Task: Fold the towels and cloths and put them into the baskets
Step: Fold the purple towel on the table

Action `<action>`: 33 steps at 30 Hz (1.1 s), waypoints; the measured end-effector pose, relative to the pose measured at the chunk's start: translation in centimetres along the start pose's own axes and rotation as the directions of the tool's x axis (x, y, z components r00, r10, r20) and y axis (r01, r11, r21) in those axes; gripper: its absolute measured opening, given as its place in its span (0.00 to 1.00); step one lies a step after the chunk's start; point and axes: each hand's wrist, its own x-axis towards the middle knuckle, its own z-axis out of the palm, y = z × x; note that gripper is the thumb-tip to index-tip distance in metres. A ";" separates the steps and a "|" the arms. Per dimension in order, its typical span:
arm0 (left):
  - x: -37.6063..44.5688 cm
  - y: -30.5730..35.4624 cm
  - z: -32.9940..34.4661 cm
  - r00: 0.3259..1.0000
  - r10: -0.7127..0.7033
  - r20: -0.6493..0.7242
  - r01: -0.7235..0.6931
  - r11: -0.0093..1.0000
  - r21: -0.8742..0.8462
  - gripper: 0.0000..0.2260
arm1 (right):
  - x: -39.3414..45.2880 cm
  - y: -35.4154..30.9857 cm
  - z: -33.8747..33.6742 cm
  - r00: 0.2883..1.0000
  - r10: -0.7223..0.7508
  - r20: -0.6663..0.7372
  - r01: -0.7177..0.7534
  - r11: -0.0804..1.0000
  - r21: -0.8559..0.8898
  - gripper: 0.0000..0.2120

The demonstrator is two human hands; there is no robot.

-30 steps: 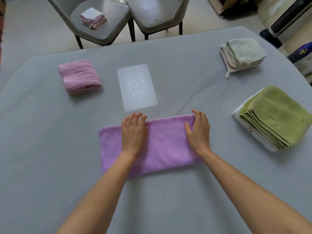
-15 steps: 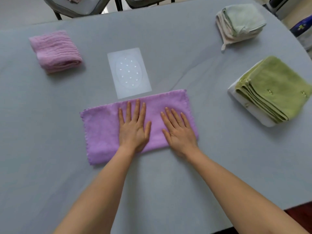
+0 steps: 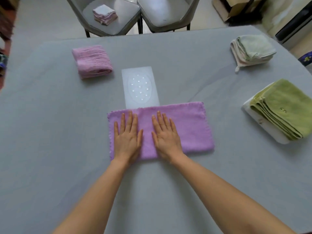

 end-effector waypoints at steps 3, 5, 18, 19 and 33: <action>0.4 -0.7 0.2 0.997 0.073 0.028 -0.074 0.996 0.047 0.27 | 1.1 -0.4 1.3 1.000 -0.011 -0.016 0.010 0.998 -0.066 0.27; 0.9 -1.3 0.6 0.997 0.059 0.042 -0.061 0.997 0.053 0.29 | 1.5 0.0 1.7 0.999 -0.011 -0.036 0.007 0.996 -0.094 0.27; -2.1 -2.4 -3.3 0.717 -0.690 0.095 0.635 0.591 -0.498 0.24 | 1.9 -1.0 1.9 0.998 0.061 -0.018 -0.062 0.996 -0.061 0.29; -2.1 -2.3 -3.8 0.667 -0.724 0.177 0.678 0.490 -0.547 0.23 | 2.0 -1.0 2.0 0.998 0.065 -0.010 -0.066 0.995 -0.070 0.29; -0.1 -2.5 -4.8 0.798 -0.539 0.272 0.602 0.684 -0.411 0.17 | 3.8 -2.3 1.5 0.992 -0.109 0.062 0.114 0.991 -0.070 0.29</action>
